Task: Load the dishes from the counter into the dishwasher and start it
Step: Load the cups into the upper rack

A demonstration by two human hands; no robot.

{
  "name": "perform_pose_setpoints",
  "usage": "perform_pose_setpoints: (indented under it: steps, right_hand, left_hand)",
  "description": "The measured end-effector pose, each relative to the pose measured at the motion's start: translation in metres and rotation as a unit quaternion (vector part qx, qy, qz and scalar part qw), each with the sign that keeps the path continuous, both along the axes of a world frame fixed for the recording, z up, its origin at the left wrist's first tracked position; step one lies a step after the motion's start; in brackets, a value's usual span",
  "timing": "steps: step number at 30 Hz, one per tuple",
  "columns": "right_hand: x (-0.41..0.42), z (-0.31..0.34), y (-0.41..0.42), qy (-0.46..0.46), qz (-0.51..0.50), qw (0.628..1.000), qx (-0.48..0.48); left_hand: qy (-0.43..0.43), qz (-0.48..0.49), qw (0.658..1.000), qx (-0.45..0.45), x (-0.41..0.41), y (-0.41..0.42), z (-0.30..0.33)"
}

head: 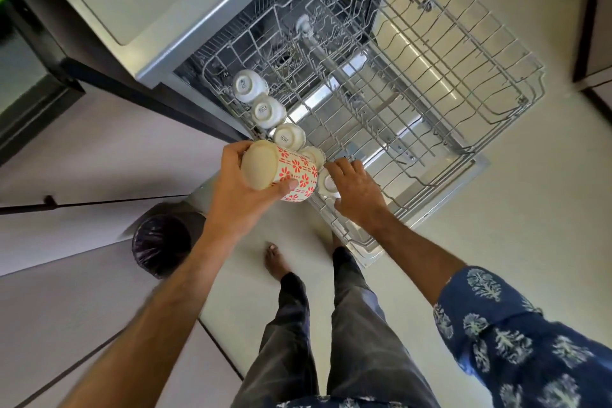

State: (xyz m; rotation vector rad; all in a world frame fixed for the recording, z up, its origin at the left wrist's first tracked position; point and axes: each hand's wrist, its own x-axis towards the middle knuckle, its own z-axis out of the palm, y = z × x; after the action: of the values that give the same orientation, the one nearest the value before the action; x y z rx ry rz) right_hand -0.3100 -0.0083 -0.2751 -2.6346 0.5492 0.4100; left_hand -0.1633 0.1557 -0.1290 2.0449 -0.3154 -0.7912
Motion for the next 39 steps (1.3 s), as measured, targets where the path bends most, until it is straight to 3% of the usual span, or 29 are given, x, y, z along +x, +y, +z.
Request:
perform_pose_setpoints:
  steps: [5,8,11,14,20,25,26,28,30,32,35,39]
  right_hand:
    - [0.001,-0.007,-0.001,-0.017,0.017,0.999,0.036]
    - [-0.005,0.004,-0.014,-0.046,-0.024,0.994,0.096]
    - [-0.017,0.036,-0.031,-0.129,-0.115,0.951,0.255]
    - [-0.032,0.070,-0.042,-0.140,-0.114,0.910,0.374]
    - [-0.055,0.074,-0.047,-0.169,-0.114,0.913,0.352]
    - [-0.074,0.059,-0.062,-0.136,-0.110,0.925,0.337]
    - [-0.077,0.054,-0.064,-0.122,-0.104,0.931,0.329]
    - [-0.079,0.044,-0.068,-0.093,-0.087,0.941,0.312]
    - [-0.078,0.035,-0.072,-0.065,-0.065,0.954,0.286]
    - [-0.077,0.028,-0.071,-0.041,-0.043,0.966,0.253]
    - [-0.072,0.019,-0.063,-0.034,-0.016,0.976,0.214]
    - [-0.068,0.010,-0.057,-0.022,0.004,0.983,0.183]
  left_hand:
    - [-0.011,-0.021,1.000,0.007,-0.003,-0.010,-0.002]
    - [-0.040,-0.047,0.998,0.017,-0.007,-0.018,-0.003]
    - [-0.065,-0.075,0.995,0.024,-0.017,-0.034,-0.004]
    - [-0.091,-0.128,0.988,0.009,-0.031,-0.052,-0.011]
    - [-0.135,-0.264,0.955,-0.005,-0.070,-0.084,-0.025]
    - [0.117,-0.282,0.952,-0.031,-0.061,-0.077,-0.035]
    - [0.120,-0.299,0.947,-0.019,-0.058,-0.074,-0.038]
    - [0.013,-0.354,0.935,0.013,-0.049,-0.070,-0.047]
    - [-0.156,-0.426,0.889,0.066,-0.038,-0.074,-0.060]
    - [-0.251,-0.489,0.823,0.143,-0.027,-0.085,-0.071]
    - [-0.263,-0.568,0.751,0.213,-0.019,-0.102,-0.082]
    - [-0.261,-0.626,0.696,0.237,-0.018,-0.113,-0.092]
